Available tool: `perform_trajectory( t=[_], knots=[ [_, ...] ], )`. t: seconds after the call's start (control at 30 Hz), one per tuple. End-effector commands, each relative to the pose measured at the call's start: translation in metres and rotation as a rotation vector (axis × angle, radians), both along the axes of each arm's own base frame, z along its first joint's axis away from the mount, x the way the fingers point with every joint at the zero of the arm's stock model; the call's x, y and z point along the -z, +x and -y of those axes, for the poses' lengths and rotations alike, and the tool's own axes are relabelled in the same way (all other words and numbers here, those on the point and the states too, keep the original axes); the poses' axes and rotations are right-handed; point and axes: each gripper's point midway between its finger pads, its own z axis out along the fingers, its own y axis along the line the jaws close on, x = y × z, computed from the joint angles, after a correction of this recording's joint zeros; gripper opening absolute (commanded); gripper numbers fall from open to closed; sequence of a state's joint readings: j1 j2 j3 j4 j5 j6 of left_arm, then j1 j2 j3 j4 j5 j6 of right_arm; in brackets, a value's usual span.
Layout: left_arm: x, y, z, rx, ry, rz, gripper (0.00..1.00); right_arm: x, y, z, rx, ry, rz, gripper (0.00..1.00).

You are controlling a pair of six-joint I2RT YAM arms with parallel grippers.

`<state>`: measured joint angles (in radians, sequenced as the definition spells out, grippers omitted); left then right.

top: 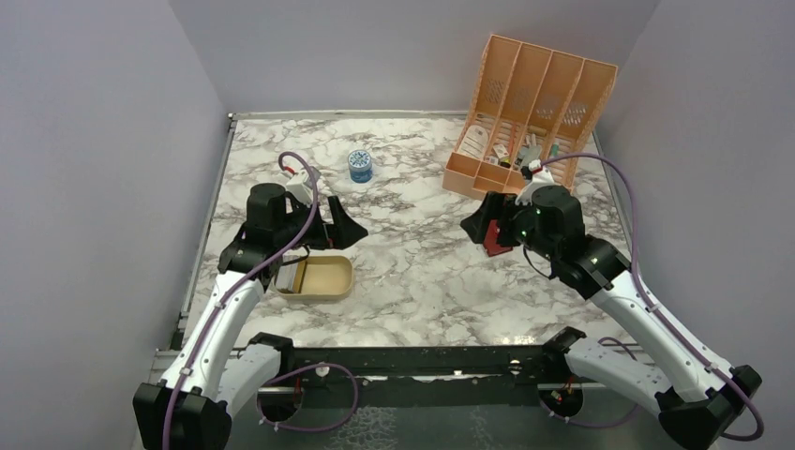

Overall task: Put the credit cards into the card holder
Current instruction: Move the card holder to the center of the board.

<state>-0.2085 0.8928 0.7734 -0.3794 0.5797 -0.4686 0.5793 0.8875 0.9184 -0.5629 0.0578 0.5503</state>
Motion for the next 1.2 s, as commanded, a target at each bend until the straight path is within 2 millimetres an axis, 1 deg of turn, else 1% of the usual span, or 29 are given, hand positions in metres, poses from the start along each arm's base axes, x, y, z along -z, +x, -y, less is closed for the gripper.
perform_trajectory(
  t=[0.0,0.17,0.23,0.33,0.43,0.5,0.57,0.63,0.73,0.87,0.97,1.17],
  knots=[
    [-0.003,0.003,0.004,0.021,-0.027,0.019,0.99,0.0,0.003,0.002,0.02,0.019,0.023,0.99],
    [0.001,0.005,0.001,0.016,-0.003,0.037,0.99,0.006,0.006,0.002,0.022,0.005,0.01,0.99],
    [0.008,0.008,-0.003,-0.001,0.022,0.033,0.99,0.011,0.009,0.004,0.03,-0.02,0.009,1.0],
    [0.02,0.007,-0.002,0.009,0.033,0.007,0.99,0.026,0.015,0.014,0.088,-0.076,-0.016,1.0],
    [0.024,0.002,0.003,0.045,0.023,-0.011,0.99,0.039,0.019,0.024,0.14,-0.139,-0.045,1.0],
    [0.026,0.0,0.006,0.062,0.036,-0.003,0.99,0.048,0.022,0.032,0.177,-0.181,-0.071,0.98],
    [0.028,0.0,0.006,0.059,0.056,0.007,0.99,0.057,0.027,0.037,0.206,-0.218,-0.07,0.95],
    [0.031,0.0,0.004,0.047,0.074,0.016,0.99,0.072,0.032,0.04,0.219,-0.255,-0.08,0.93],
    [0.035,0.0,0.001,0.024,0.093,0.02,0.99,0.095,0.038,0.037,0.217,-0.307,-0.135,0.89],
    [0.033,0.001,-0.005,-0.003,0.112,0.043,0.99,0.126,0.05,0.039,0.243,-0.381,-0.209,0.81],
    [0.032,0.004,-0.011,-0.039,0.132,0.056,0.99,0.142,0.061,0.041,0.262,-0.404,-0.244,0.77],
    [0.029,0.006,-0.018,-0.09,0.149,0.064,0.99,0.161,0.085,0.052,0.284,-0.391,-0.285,0.76]
  ],
)
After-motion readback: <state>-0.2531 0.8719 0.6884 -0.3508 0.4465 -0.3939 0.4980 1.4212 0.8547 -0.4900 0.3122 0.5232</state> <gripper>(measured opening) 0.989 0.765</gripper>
